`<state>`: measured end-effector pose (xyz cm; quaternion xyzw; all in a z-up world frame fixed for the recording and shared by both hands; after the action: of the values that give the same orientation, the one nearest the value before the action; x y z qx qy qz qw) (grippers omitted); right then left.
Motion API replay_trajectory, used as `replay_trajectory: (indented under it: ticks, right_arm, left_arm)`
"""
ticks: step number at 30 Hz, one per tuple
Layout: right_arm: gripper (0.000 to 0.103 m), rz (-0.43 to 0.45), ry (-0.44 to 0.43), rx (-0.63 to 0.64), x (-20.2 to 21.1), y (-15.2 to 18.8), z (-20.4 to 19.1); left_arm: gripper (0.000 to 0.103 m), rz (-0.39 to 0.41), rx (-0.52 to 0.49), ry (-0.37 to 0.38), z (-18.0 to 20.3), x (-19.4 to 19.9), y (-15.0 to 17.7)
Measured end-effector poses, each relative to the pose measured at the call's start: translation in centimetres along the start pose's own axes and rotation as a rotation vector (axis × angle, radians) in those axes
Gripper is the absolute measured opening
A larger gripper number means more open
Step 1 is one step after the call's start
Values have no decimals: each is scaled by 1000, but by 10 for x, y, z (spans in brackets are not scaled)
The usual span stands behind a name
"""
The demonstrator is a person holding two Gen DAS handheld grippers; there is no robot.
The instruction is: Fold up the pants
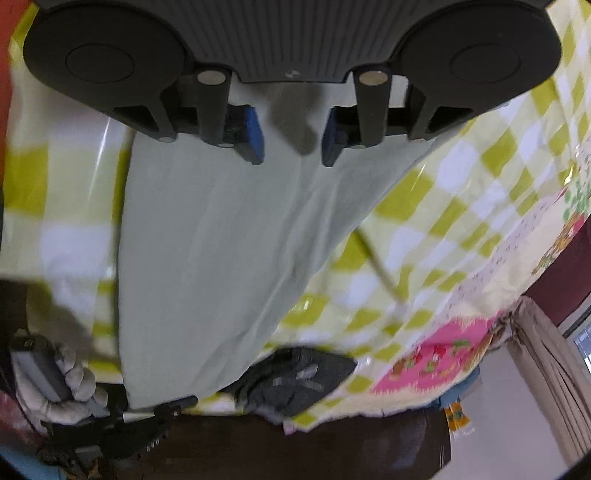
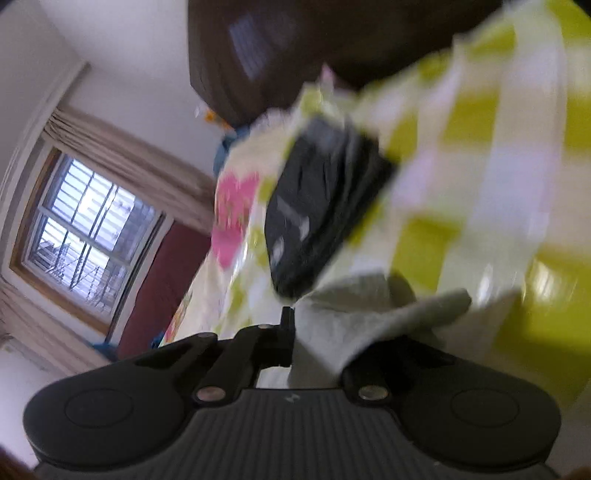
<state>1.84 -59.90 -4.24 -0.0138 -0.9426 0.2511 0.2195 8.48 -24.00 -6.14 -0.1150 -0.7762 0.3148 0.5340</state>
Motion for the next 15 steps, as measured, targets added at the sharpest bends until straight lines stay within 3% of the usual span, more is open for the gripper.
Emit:
replay_trajectory:
  ticks: [3, 5, 8, 11, 13, 15]
  right_arm:
    - [3, -83, 113, -60, -15, 0, 32]
    - [3, -104, 149, -23, -14, 7, 37]
    - [3, -96, 153, 6, -5, 10, 34]
    - [3, -76, 146, 10, 4, 5, 30]
    - [3, -73, 148, 57, 5, 4, 16]
    - [3, -78, 131, 105, 5, 4, -6]
  left_arm:
    - [57, -34, -14, 52, 21, -25, 0]
    - [57, -44, -34, 27, 28, -34, 6]
    - [58, -24, -10, 30, 23, -22, 5]
    - [61, 10, 18, -41, -2, -8, 5]
    - [65, -23, 85, -83, -26, -14, 16]
    - [70, -72, 145, -76, -42, -29, 26]
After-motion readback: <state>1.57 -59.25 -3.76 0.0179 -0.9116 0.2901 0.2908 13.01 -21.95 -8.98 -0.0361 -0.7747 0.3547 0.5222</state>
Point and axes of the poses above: each gripper's, at about its wrist camera, not at the fingertips, and x roughly against the way its jaws point, z to its right, y to its underside, the point moved 10 cm from there along -x, roughly the way its jaws point, and after that the axes turned 4 degrees about -z, right-handed, at the moved point
